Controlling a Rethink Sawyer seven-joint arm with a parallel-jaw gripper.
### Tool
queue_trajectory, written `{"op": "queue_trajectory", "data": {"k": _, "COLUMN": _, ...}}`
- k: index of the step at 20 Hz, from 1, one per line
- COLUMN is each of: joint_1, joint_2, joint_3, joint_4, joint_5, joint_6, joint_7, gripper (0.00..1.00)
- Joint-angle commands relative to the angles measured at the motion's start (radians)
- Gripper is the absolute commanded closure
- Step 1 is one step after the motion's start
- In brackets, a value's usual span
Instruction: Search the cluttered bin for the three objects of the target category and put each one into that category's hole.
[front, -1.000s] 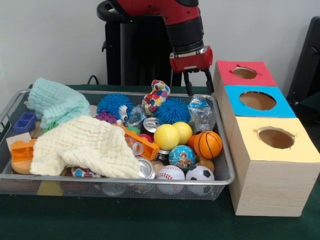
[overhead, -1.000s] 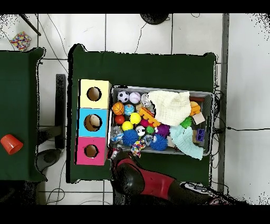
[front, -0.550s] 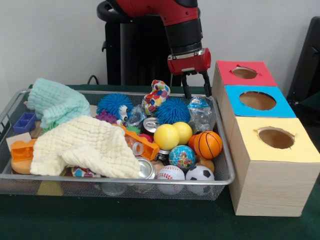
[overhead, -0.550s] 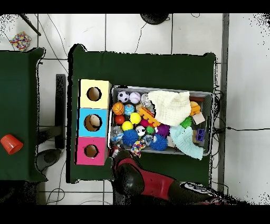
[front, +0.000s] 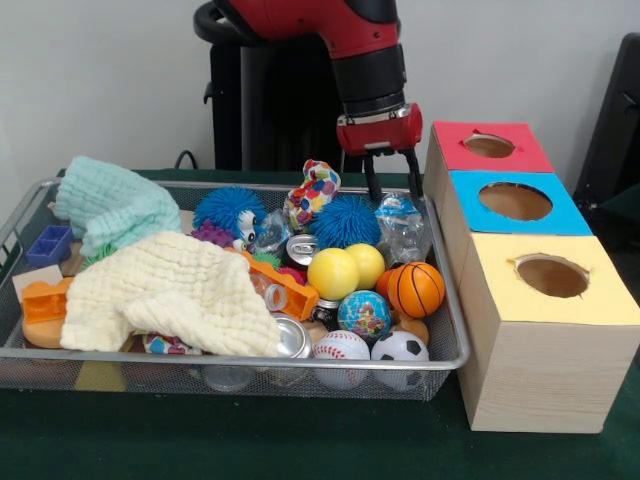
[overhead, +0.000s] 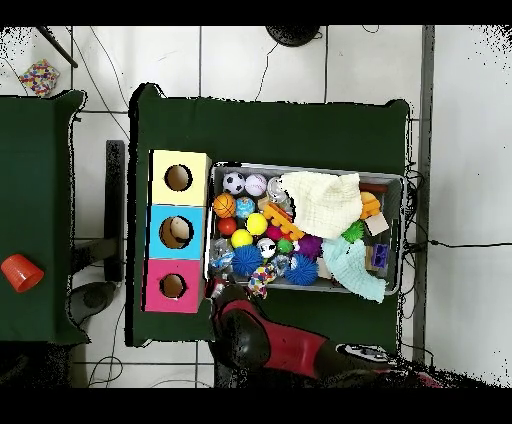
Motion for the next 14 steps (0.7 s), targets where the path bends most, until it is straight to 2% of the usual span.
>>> {"op": "queue_trajectory", "data": {"k": 1, "joint_1": 0.021, "joint_2": 0.050, "joint_3": -0.016, "joint_4": -0.157, "joint_5": 0.026, "joint_6": -0.072, "joint_7": 0.220, "gripper": 0.00}}
{"op": "queue_trajectory", "data": {"k": 9, "joint_1": 0.036, "joint_2": 0.030, "joint_3": -0.025, "joint_4": -0.136, "joint_5": 0.046, "joint_6": -0.124, "joint_7": 0.256, "gripper": 0.00}}
{"op": "queue_trajectory", "data": {"k": 14, "joint_1": 0.059, "joint_2": 0.038, "joint_3": -0.041, "joint_4": -0.121, "joint_5": 0.069, "joint_6": -0.215, "joint_7": 0.309, "gripper": 0.00}}
